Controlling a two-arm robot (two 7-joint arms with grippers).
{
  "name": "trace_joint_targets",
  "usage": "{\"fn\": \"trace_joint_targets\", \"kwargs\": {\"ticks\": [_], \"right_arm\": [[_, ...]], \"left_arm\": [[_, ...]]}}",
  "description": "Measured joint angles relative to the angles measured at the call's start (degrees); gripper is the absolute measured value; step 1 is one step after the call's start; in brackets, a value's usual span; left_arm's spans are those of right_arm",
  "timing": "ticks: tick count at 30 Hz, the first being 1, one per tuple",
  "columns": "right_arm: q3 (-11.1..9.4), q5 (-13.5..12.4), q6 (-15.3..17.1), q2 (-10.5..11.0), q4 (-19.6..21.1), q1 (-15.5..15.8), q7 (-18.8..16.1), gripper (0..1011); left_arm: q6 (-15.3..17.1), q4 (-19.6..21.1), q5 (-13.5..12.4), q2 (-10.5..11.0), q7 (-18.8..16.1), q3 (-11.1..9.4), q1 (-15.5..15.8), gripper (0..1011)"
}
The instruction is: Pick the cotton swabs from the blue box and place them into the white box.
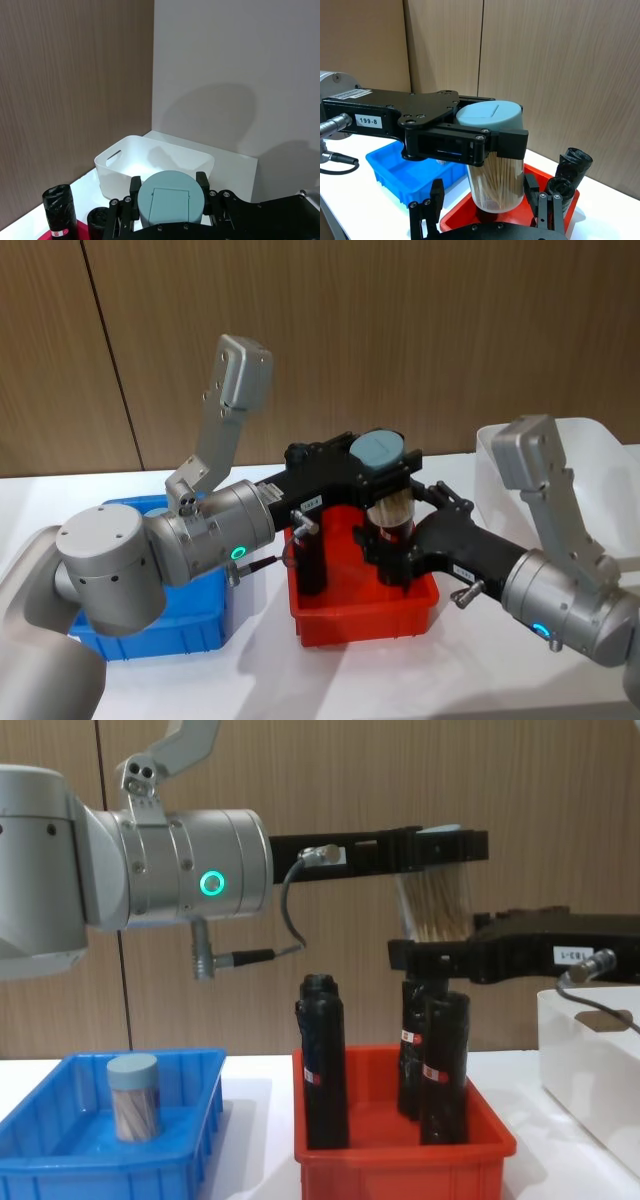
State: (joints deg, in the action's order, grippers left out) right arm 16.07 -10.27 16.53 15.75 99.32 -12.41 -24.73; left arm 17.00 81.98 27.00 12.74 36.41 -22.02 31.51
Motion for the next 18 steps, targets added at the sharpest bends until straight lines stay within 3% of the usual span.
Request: {"fn": "trace_joint_targets", "kwargs": {"ticks": [14, 18], "right_arm": [[0.19, -0.31, -0.01, -0.39, -0.57, -0.83, 0.21, 1002], [0.21, -0.63, -0.04, -0.46, -0.72, -0.97, 0.45, 931]], "left_arm": [[0.00, 0.00, 0.00, 0.00, 0.00, 0.00, 0.00, 669], [0.00, 0.00, 0.00, 0.00, 0.00, 0.00, 0.00, 669]]}}
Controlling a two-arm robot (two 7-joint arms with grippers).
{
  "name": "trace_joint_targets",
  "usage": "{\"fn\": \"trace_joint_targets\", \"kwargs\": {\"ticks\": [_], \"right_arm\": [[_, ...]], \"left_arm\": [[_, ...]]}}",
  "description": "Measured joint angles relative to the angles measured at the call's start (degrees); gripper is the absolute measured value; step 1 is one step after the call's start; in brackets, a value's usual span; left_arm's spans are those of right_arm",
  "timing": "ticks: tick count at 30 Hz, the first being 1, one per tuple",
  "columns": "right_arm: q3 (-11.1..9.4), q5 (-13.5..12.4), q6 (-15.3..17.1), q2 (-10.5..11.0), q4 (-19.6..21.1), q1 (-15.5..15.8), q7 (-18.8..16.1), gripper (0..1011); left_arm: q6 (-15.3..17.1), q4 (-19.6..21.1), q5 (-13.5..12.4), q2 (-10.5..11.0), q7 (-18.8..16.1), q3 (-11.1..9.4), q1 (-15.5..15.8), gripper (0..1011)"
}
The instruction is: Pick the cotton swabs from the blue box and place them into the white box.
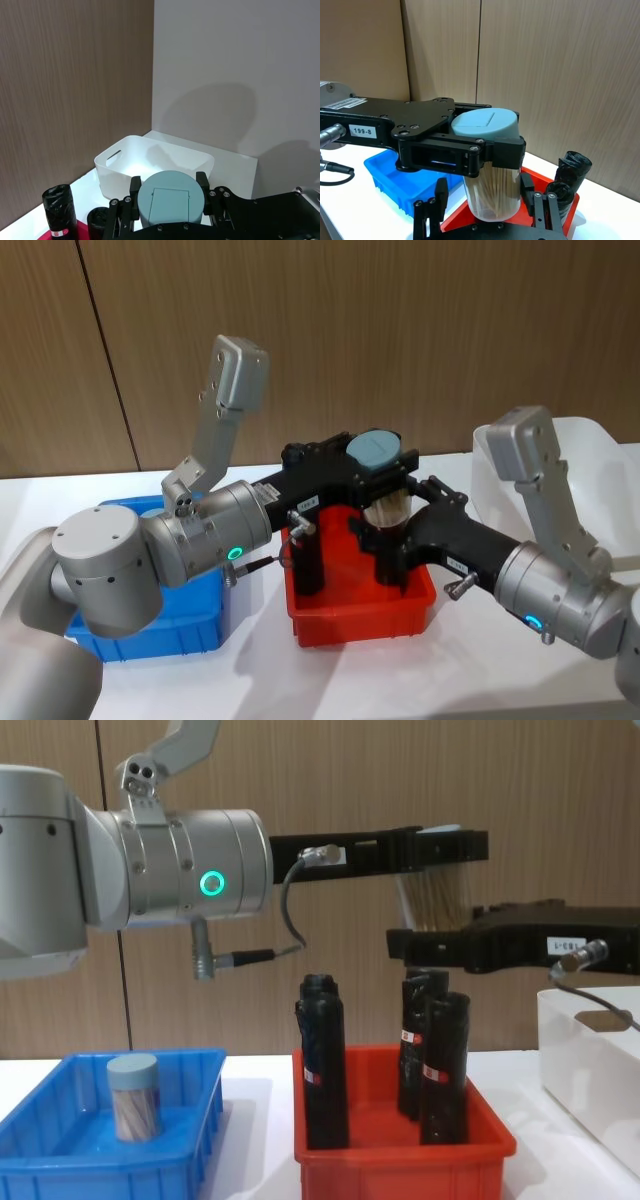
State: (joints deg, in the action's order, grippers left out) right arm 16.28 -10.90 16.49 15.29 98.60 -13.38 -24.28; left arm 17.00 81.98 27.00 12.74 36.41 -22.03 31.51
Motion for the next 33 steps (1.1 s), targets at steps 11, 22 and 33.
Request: {"fn": "trace_joint_targets", "kwargs": {"ticks": [11, 22, 33], "right_arm": [[-0.03, -1.03, -0.11, -0.35, -1.04, -0.60, 0.80, 637], [-0.13, -1.66, -0.49, -0.45, -1.69, -1.05, 1.59, 636], [-0.10, -1.93, -0.75, -0.49, -1.85, -1.24, 2.10, 637]], "left_arm": [[0.00, 0.00, -0.01, 0.00, -0.01, 0.00, 0.00, 669], [-0.01, 0.00, 0.00, 0.00, 0.03, -0.01, 0.00, 741], [0.01, 0.00, 0.00, 0.01, 0.03, 0.00, 0.00, 1004]]}}
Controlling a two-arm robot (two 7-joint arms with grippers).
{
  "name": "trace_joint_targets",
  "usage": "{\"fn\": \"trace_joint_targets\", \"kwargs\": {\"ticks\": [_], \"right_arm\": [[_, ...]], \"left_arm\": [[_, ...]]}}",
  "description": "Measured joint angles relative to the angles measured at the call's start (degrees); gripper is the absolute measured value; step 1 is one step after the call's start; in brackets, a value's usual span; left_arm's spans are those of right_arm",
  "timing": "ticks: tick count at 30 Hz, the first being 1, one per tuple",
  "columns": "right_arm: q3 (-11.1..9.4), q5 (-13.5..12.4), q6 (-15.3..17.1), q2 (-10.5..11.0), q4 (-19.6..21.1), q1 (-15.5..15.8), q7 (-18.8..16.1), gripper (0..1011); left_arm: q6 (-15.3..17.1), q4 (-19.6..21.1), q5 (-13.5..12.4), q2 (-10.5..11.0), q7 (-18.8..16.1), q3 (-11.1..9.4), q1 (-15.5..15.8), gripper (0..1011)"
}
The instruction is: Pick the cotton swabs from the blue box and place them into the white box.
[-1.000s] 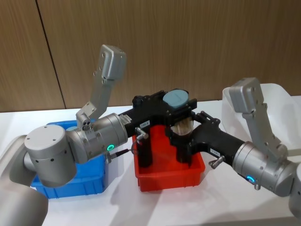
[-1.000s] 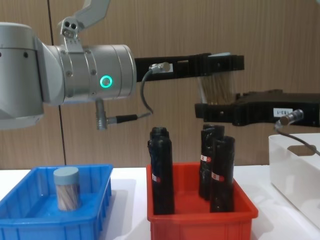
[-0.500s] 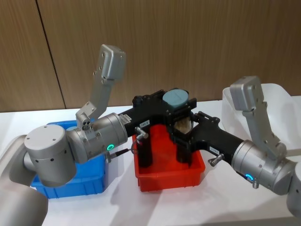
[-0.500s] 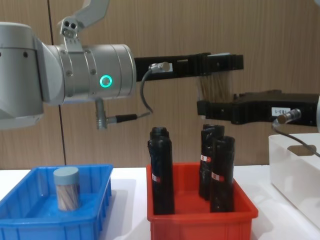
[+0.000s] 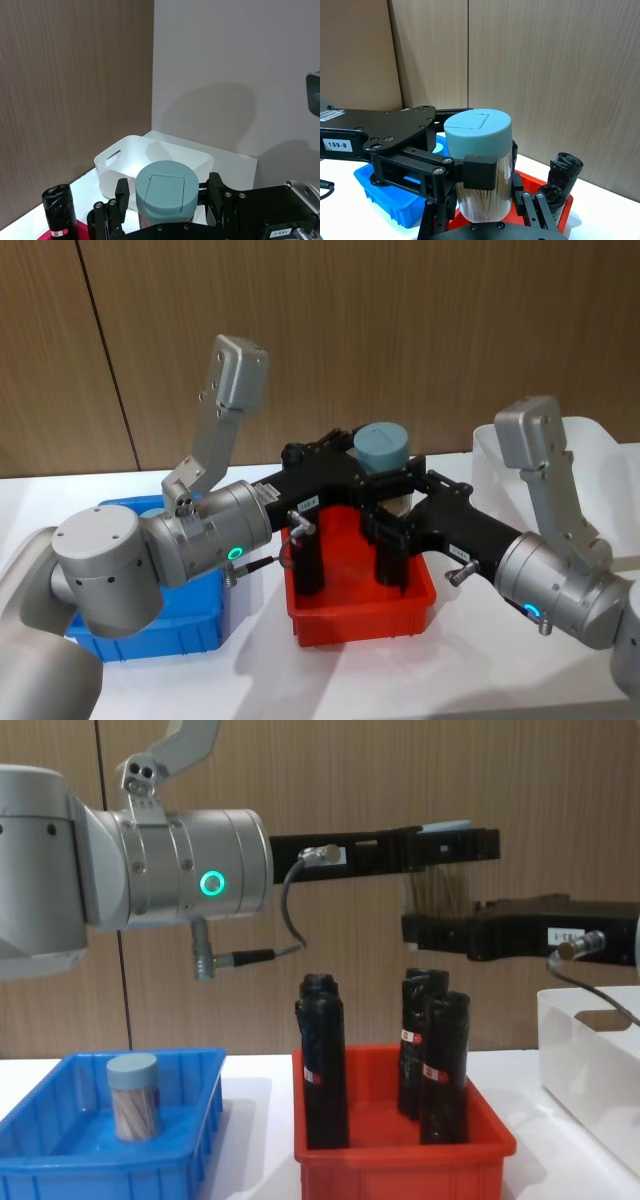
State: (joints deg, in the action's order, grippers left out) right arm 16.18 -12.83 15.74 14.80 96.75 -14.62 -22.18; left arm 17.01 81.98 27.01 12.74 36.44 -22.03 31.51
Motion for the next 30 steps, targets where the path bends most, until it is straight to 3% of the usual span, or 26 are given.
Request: {"fn": "trace_joint_targets", "kwargs": {"ticks": [14, 30], "right_arm": [[0.02, -0.40, -0.29, 0.10, -0.69, -0.09, 0.86, 636], [-1.52, -0.80, -0.95, 0.67, -5.32, -1.34, 4.42, 637]], "left_arm": [[0.00, 0.00, 0.00, 0.00, 0.00, 0.01, 0.00, 1004], [0.00, 0.00, 0.00, 0.00, -0.03, 0.01, 0.00, 1004]]}}
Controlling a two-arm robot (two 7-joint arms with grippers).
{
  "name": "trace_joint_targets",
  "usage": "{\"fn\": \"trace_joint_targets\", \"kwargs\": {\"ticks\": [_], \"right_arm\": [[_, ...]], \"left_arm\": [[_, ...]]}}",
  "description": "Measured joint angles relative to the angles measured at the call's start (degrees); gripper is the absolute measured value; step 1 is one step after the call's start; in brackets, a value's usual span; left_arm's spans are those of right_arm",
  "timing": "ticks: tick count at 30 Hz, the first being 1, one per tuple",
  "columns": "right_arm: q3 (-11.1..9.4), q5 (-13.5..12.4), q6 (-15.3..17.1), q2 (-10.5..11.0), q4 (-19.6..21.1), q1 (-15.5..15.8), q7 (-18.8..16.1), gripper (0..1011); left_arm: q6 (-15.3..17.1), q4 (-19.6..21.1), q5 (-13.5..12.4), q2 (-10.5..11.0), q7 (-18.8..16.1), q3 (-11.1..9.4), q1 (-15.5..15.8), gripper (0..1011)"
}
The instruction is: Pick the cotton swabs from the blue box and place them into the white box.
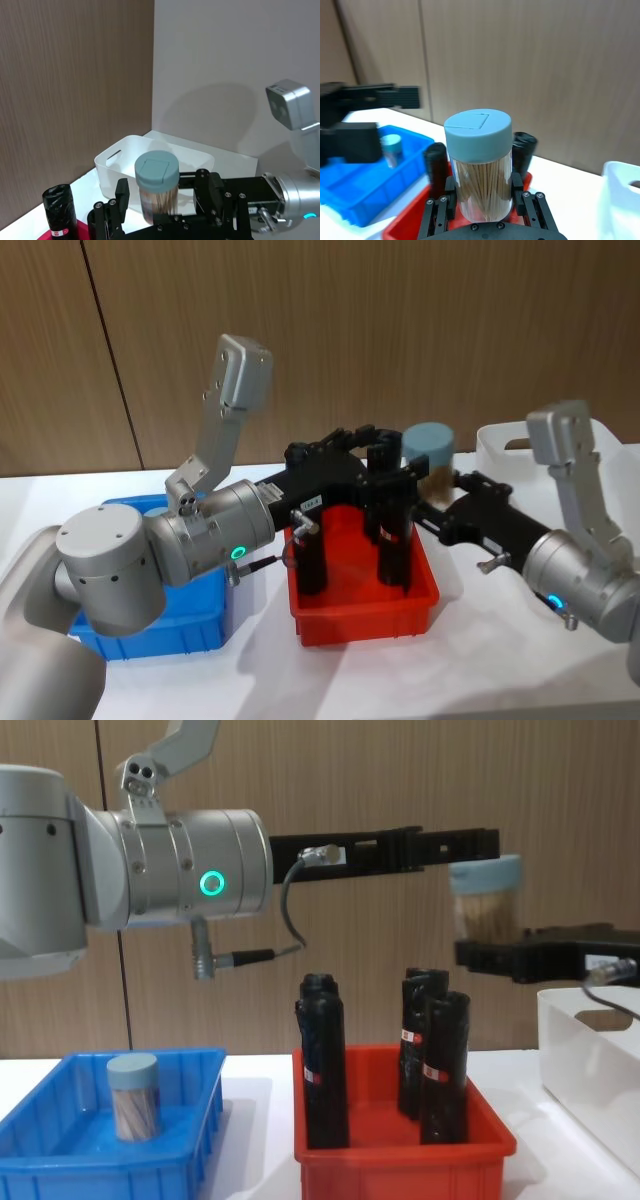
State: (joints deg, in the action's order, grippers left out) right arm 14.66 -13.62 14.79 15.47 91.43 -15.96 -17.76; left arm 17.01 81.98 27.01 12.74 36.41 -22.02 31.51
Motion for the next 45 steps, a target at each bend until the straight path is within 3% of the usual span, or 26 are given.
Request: {"fn": "trace_joint_targets", "kwargs": {"ticks": [24, 45], "right_arm": [[-4.72, 0.06, -2.41, 1.91, -11.59, -5.16, 6.36, 636], [-6.72, -0.38, -3.62, 2.14, -23.21, -9.84, 7.35, 636]], "left_arm": [[0.00, 0.00, 0.00, 0.00, 0.00, 0.00, 0.00, 1004], [0.00, 0.00, 0.00, 0.00, 0.01, -0.01, 0.00, 1004]]}}
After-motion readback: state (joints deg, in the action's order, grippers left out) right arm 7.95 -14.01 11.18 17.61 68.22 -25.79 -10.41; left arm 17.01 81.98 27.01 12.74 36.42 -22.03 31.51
